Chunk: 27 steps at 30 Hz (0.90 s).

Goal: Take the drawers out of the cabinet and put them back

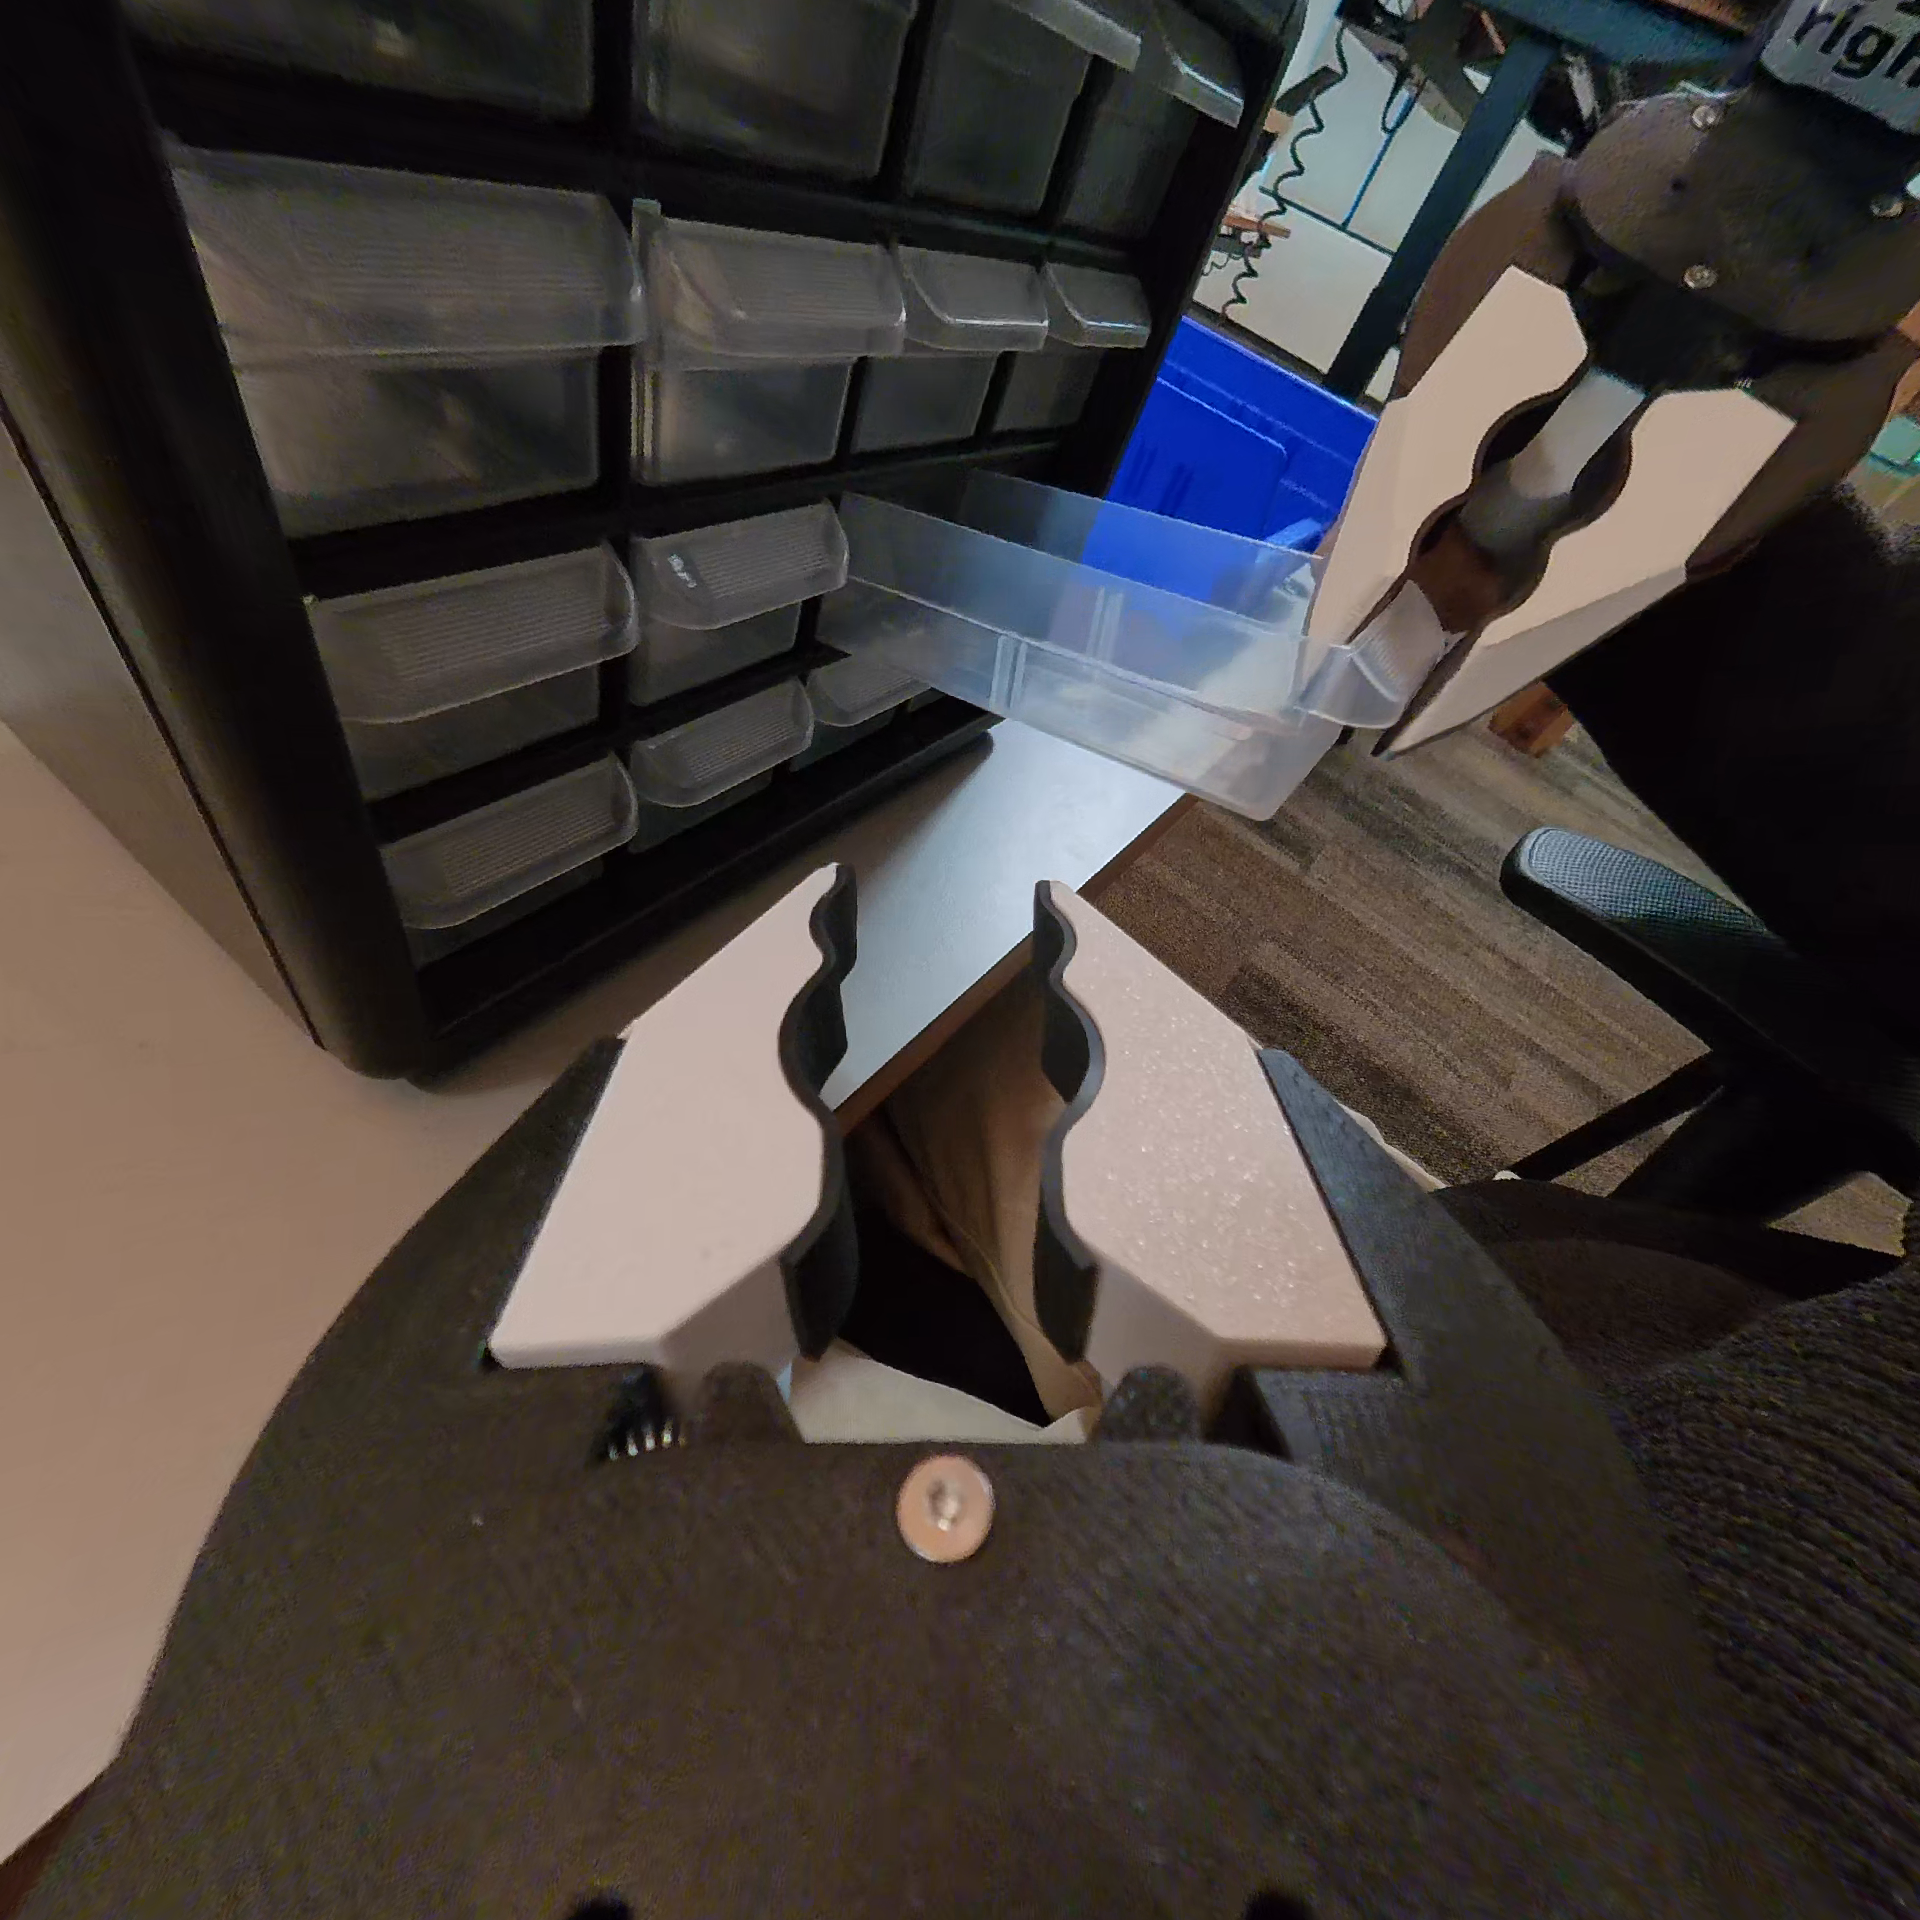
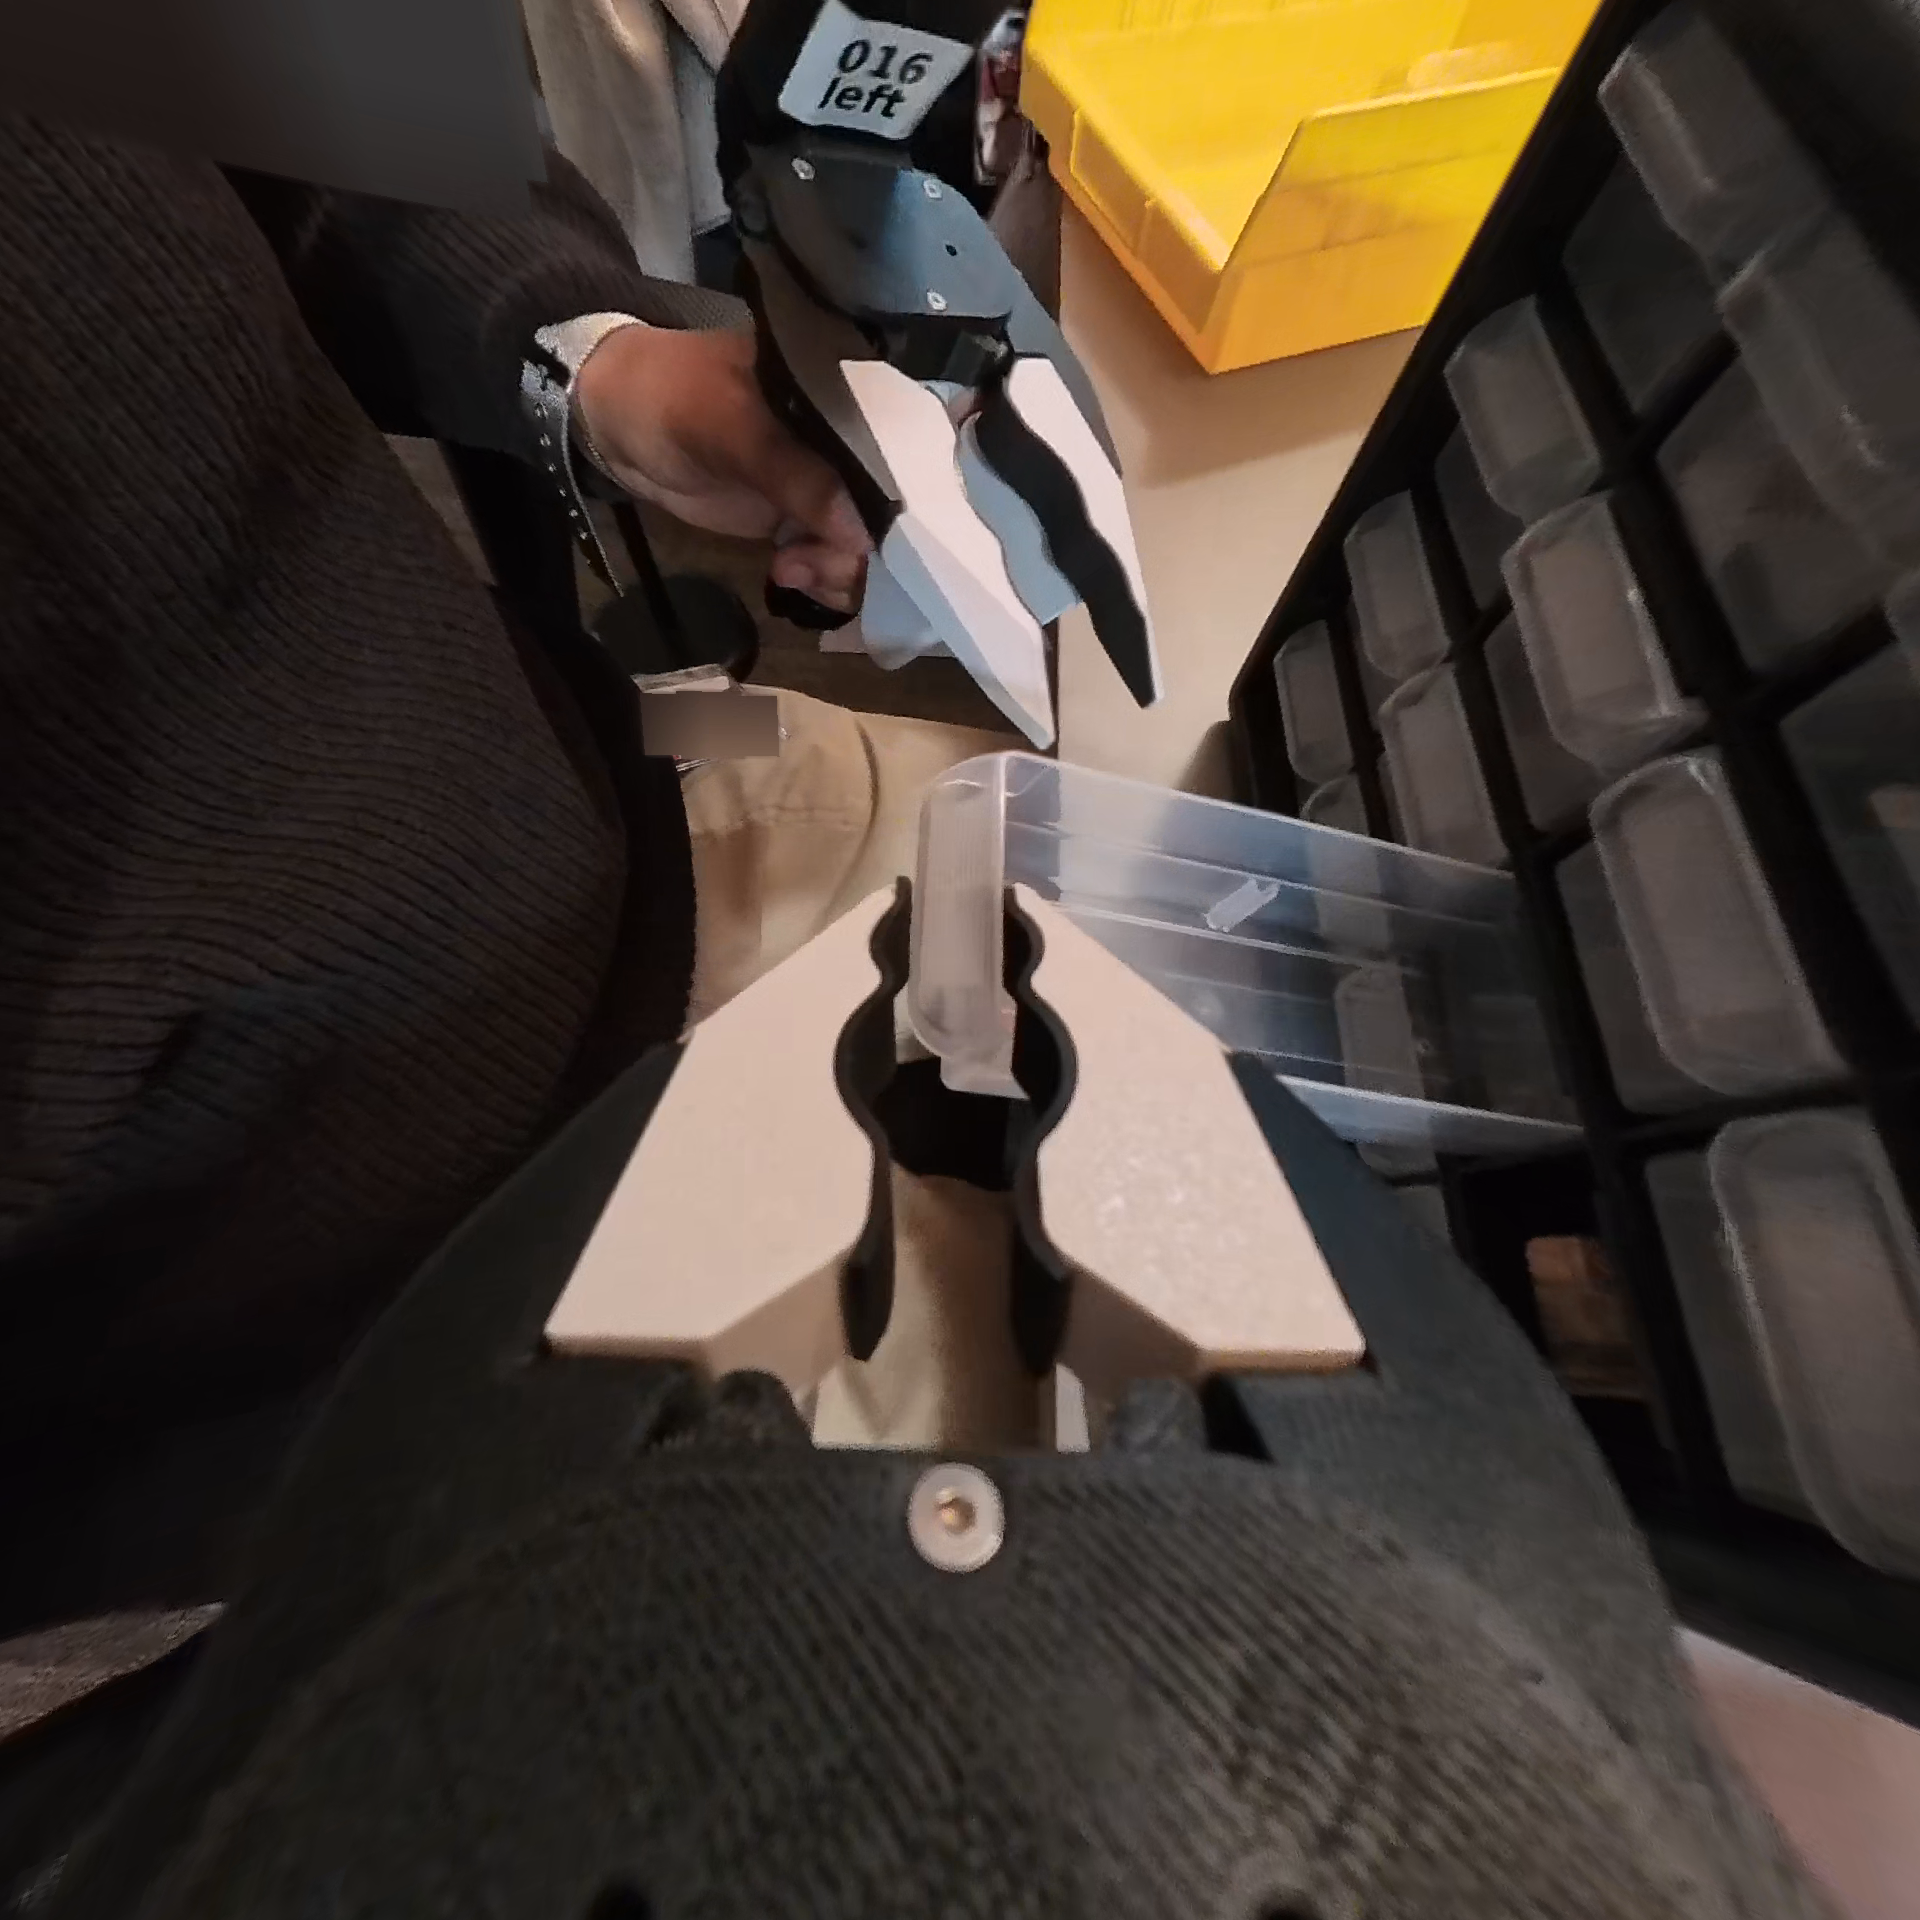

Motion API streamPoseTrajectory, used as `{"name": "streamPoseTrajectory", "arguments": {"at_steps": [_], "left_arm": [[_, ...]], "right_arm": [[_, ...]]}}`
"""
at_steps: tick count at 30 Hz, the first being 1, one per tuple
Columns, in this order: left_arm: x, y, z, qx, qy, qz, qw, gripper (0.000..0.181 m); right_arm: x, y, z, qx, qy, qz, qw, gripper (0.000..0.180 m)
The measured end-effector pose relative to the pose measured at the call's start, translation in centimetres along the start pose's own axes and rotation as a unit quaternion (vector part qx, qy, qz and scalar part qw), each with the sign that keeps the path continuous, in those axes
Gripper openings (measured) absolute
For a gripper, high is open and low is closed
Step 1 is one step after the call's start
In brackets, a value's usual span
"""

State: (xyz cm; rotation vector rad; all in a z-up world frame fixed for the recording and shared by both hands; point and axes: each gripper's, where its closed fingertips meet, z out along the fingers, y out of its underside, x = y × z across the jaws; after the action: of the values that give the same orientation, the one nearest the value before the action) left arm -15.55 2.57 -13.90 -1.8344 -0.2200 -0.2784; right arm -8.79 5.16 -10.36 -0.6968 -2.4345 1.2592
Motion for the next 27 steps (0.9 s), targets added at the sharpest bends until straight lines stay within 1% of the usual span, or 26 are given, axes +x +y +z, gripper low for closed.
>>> {"name": "streamPoseTrajectory", "arguments": {"at_steps": [7, 11, 12, 15, 17, 18, 19, 23, 25, 26, 27], "left_arm": [[0.0, 0.1, 0.1, -0.002, 0.004, -0.005, 1.000, 0.032], [-0.2, 0.1, 0.0, -0.002, -0.002, -0.006, 1.000, 0.035], [-0.2, 0.1, 0.0, -0.002, -0.003, -0.006, 1.000, 0.035], [-0.2, 0.1, -0.1, -0.001, -0.004, -0.008, 1.000, 0.036], [-0.3, 0.1, -0.1, 0.000, -0.004, -0.008, 1.000, 0.036], [-0.3, 0.0, -0.1, 0.000, -0.004, -0.008, 1.000, 0.036], [-0.3, 0.0, -0.1, 0.000, -0.003, -0.010, 1.000, 0.036], [-0.3, 0.2, 0.1, -0.003, 0.001, -0.017, 1.000, 0.036], [-0.3, 0.3, 0.1, -0.004, 0.002, -0.020, 1.000, 0.036], [-0.3, 0.3, 0.2, -0.005, 0.003, -0.020, 1.000, 0.036], [-0.3, 0.3, 0.2, -0.005, 0.003, -0.020, 1.000, 0.036]], "right_arm": [[0.5, 1.8, 1.0, -0.054, 0.027, -0.019, 0.998, 0.015], [2.7, 3.7, 1.6, -0.101, 0.097, -0.037, 0.989, 0.015], [3.6, 3.8, 1.6, -0.103, 0.123, -0.041, 0.986, 0.018], [5.5, 3.6, 1.2, -0.089, 0.180, -0.039, 0.979, 0.050], [5.5, 3.1, 0.6, -0.069, 0.183, -0.025, 0.980, 0.057], [5.1, 2.6, 0.3, -0.051, 0.175, -0.016, 0.983, 0.058], [4.5, 2.0, 0.0, -0.028, 0.163, -0.008, 0.986, 0.055], [0.6, 0.0, -0.4, 0.067, 0.066, 0.030, 0.995, 0.028], [-0.2, 0.6, 0.4, 0.068, 0.047, 0.049, 0.995, 0.013], [-0.2, 1.4, 0.9, 0.057, 0.052, 0.048, 0.996, 0.004], [0.1, 2.1, 1.3, 0.044, 0.066, 0.042, 0.996, 0.000]]}}
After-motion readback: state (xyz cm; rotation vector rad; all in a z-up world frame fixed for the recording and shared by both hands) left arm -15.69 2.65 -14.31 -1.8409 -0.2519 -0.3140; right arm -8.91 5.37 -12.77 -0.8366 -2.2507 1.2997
